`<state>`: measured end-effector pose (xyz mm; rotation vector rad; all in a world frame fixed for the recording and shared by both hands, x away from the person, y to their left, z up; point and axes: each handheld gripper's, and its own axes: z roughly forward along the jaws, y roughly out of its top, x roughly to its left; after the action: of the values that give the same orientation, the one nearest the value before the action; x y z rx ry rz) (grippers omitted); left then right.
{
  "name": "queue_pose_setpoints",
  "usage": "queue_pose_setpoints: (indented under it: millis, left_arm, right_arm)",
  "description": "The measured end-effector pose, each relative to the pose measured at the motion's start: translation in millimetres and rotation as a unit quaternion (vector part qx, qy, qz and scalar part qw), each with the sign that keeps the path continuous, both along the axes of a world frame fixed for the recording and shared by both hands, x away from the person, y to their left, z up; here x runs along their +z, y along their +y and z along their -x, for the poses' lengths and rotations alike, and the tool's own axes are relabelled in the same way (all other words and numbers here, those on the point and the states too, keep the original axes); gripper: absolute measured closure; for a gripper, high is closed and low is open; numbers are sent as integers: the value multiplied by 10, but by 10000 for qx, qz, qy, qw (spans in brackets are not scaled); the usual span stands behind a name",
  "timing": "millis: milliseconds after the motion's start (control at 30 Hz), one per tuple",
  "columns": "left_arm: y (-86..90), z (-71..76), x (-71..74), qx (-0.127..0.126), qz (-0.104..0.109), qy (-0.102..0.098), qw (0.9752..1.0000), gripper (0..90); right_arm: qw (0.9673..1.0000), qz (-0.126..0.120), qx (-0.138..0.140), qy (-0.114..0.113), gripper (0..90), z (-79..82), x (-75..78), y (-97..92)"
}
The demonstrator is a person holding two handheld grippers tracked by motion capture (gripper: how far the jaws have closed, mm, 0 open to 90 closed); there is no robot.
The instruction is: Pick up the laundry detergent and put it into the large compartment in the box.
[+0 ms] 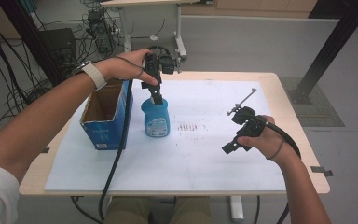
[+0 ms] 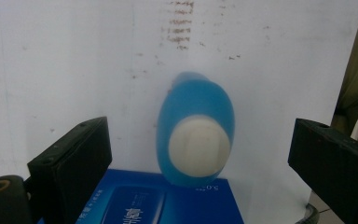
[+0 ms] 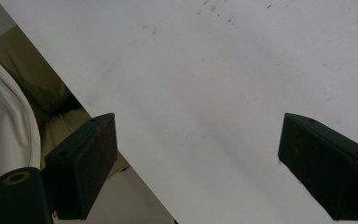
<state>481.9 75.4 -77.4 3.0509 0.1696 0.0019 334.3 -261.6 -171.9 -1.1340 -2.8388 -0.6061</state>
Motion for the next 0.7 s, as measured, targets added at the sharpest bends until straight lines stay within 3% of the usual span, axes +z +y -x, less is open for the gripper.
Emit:
queue_pose_setpoints:
  millis: [700]
  left_arm:
    - [45,-3,-167,-27,-91,2,10000,63]
  right_arm:
    - [10000,11,12,38,118,-28,-14,34]
